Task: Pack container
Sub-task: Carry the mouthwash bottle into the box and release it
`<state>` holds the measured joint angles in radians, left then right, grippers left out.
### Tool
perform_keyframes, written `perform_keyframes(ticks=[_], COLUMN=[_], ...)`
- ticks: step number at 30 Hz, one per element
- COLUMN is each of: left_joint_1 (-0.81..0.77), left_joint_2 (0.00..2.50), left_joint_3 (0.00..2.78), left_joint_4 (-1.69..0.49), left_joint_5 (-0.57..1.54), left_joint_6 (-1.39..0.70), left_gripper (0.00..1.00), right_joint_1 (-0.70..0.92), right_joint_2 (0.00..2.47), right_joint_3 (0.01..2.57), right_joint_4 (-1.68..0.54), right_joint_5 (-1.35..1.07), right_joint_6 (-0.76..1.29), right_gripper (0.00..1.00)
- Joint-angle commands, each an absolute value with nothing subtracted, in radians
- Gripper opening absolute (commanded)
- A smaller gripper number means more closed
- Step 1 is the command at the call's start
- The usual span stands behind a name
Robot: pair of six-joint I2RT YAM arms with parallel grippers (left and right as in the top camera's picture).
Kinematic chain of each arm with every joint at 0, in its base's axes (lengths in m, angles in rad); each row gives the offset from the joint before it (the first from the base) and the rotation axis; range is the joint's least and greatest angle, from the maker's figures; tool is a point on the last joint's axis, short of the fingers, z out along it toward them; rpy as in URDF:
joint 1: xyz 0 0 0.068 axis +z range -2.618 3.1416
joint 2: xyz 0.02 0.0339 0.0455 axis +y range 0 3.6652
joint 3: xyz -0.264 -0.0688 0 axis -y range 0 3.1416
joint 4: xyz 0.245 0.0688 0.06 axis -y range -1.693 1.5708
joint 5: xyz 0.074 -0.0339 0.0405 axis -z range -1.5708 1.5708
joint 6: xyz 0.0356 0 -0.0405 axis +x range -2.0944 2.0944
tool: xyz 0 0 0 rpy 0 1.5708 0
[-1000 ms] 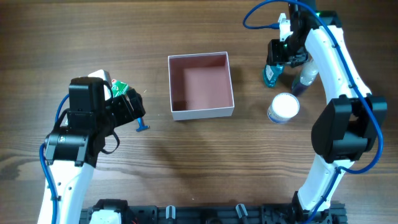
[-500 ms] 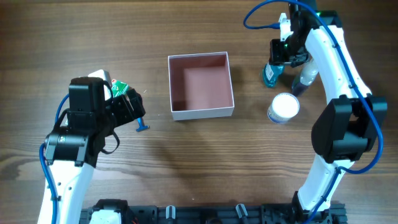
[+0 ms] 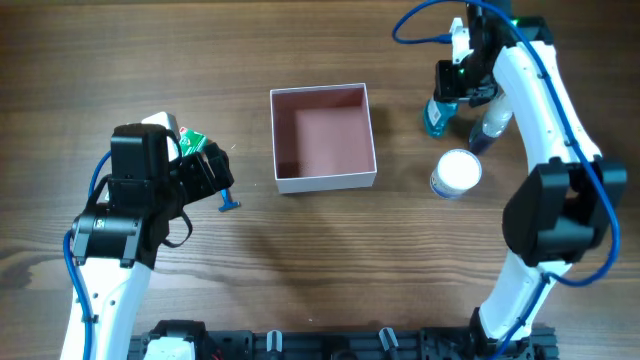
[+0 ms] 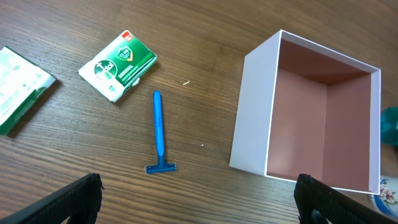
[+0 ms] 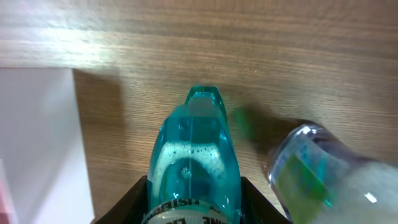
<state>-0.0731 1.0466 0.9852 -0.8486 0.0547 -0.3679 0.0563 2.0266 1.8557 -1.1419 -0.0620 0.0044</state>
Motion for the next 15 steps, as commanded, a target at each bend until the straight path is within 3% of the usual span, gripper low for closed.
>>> perform_keyframes(ticks=[1,7,15], left_joint_1=[-0.08,-0.08,-0.08], left_joint_2=[1.044,1.044,1.044], left_joint_3=[1.003,1.003,1.003], left_joint_4=[-0.846,-0.846,-0.846], left_joint_5=[0.07,0.07,0.071], left_joint_6=[-0.348,-0.348,-0.348], left_gripper=[1.0,1.0,1.0], right_joint_1=[0.07,0.206,0.47], right_joint_2=[1.819,1.63,1.65], right_joint_3=[1.88,1.88,1.877], right_joint_4=[-1.138,-1.134,-1.069], right_joint_5=[-0.06,-0.059,0.001], right_joint_6=[0.052,0.144,0.379], right_gripper=[0.04,0.04,0.04])
